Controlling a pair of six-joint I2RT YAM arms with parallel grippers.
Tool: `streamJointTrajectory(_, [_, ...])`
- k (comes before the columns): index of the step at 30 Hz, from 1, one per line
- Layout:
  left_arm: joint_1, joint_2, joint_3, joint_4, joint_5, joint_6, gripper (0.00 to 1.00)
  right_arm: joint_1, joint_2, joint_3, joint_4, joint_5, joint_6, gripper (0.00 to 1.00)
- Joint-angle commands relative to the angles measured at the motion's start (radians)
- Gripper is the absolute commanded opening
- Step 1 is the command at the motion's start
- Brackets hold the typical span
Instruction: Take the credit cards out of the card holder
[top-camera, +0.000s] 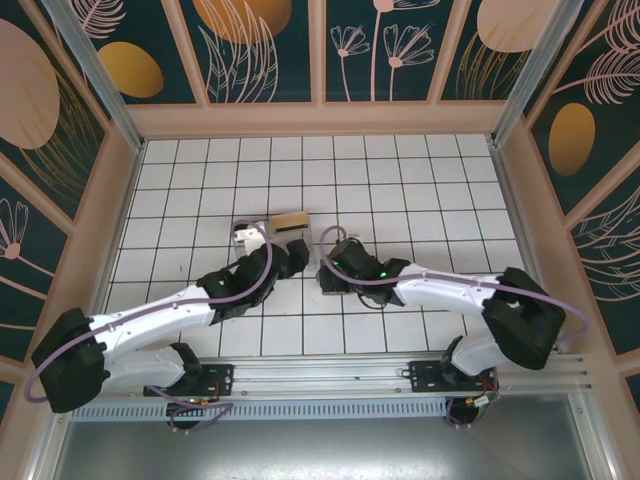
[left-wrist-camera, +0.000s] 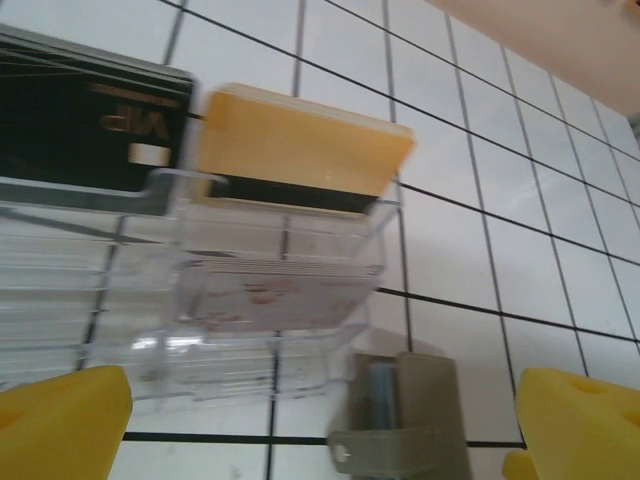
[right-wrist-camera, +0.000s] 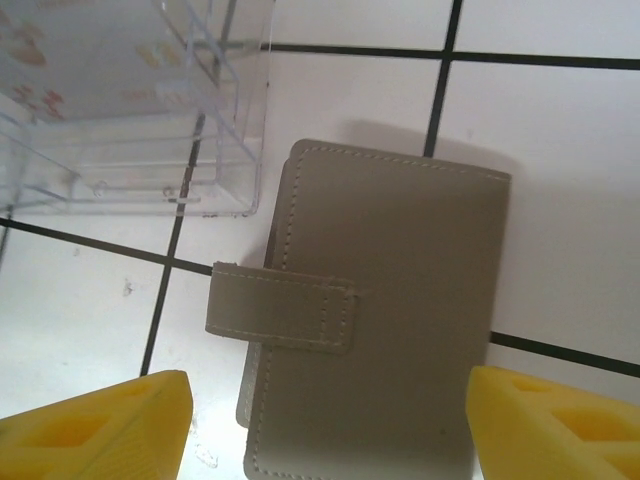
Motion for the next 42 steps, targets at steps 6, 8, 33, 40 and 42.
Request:
streamJointTrajectory(6, [0.023,-0.046,-0.055,-0.02,-0.005,-0.029,0.99,0.036,0.117,0.097,-0.142,0.159,-0.019,0.71])
streamJointTrajectory(8, [0.024,-0.035,-0.054,-0.01,0.002,-0.027,0.99,0.037,0.124,0.102,-0.168,0.18,-0.01,0.69])
streamJointTrajectory(33, [0.023,0.059,-0.009,0.041,0.096,0.009,0.99,-0.051,-0.055,0.01,-0.188,0.235,-0.047,0.51])
streamJointTrajectory(40, [0.023,0.047,-0.013,0.038,0.084,0.006,0.99,0.052,0.028,0.037,-0.138,0.173,-0.098,0.53])
streamJointTrajectory(42, [0.023,0.044,-0.012,0.035,0.083,0.006,0.99,0.068,0.076,0.053,-0.152,0.197,-0.096,0.51])
